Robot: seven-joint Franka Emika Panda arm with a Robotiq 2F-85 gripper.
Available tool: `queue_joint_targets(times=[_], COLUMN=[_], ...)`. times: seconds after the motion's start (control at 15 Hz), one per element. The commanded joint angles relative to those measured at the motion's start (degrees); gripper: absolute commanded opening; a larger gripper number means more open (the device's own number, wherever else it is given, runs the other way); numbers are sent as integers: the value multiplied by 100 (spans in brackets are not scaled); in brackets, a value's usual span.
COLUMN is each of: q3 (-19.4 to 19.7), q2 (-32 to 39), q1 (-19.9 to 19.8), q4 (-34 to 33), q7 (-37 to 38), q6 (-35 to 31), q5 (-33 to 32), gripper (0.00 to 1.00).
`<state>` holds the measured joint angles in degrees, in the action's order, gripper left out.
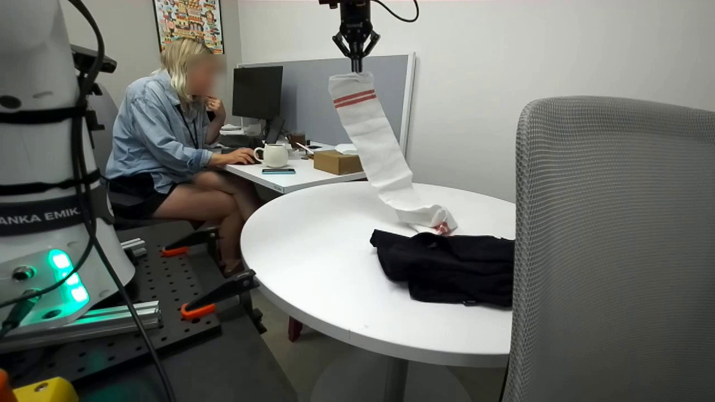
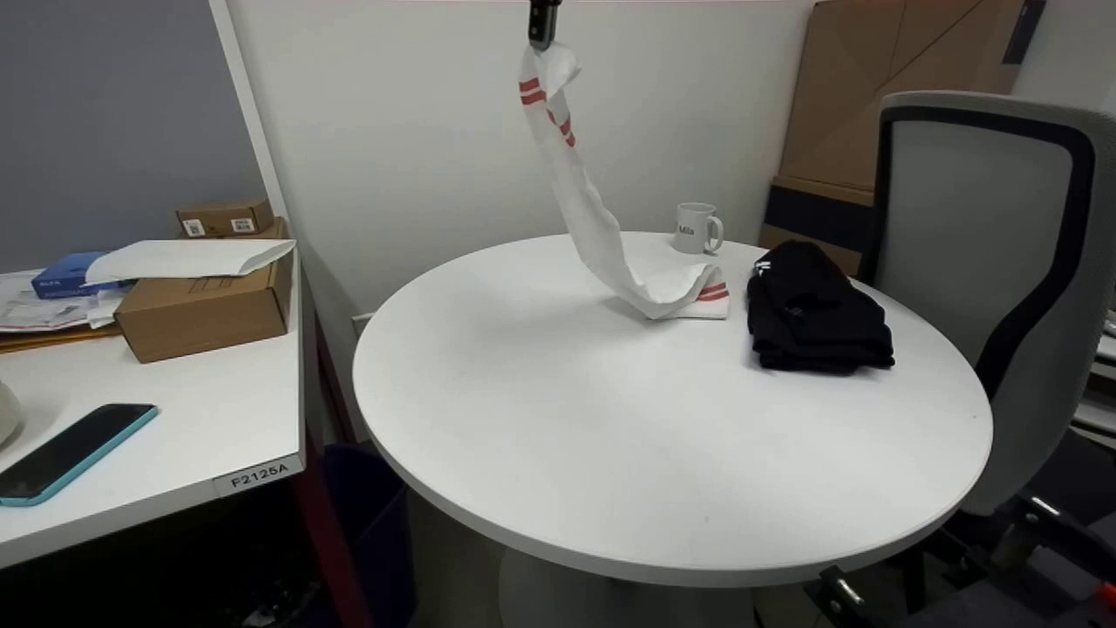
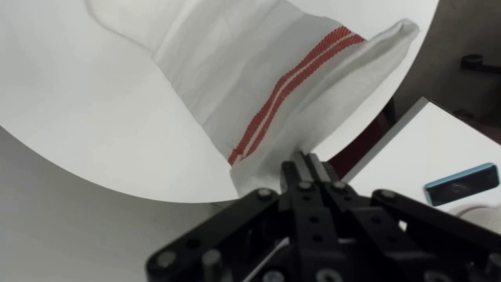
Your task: Put the shirt on the table, unfold the white cloth then unfold the shirt.
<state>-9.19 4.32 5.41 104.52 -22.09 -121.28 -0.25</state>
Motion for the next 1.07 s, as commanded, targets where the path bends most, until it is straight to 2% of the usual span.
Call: queue_joint_targets(times=[0.0,0.27,0.47,0.67,1.0], q3=[-147,-191,-37,196,342], q2=[-517,-910,-927,-566,283], q1=[236,429,350,205,42], q4=[15,-556,-1217,-2056,-3405], q7=[-198,121,242,165,88], q6=[249,557,837,1262,1590], q5=[277,203,193,157,-66], gripper=[0,0,0,0,0])
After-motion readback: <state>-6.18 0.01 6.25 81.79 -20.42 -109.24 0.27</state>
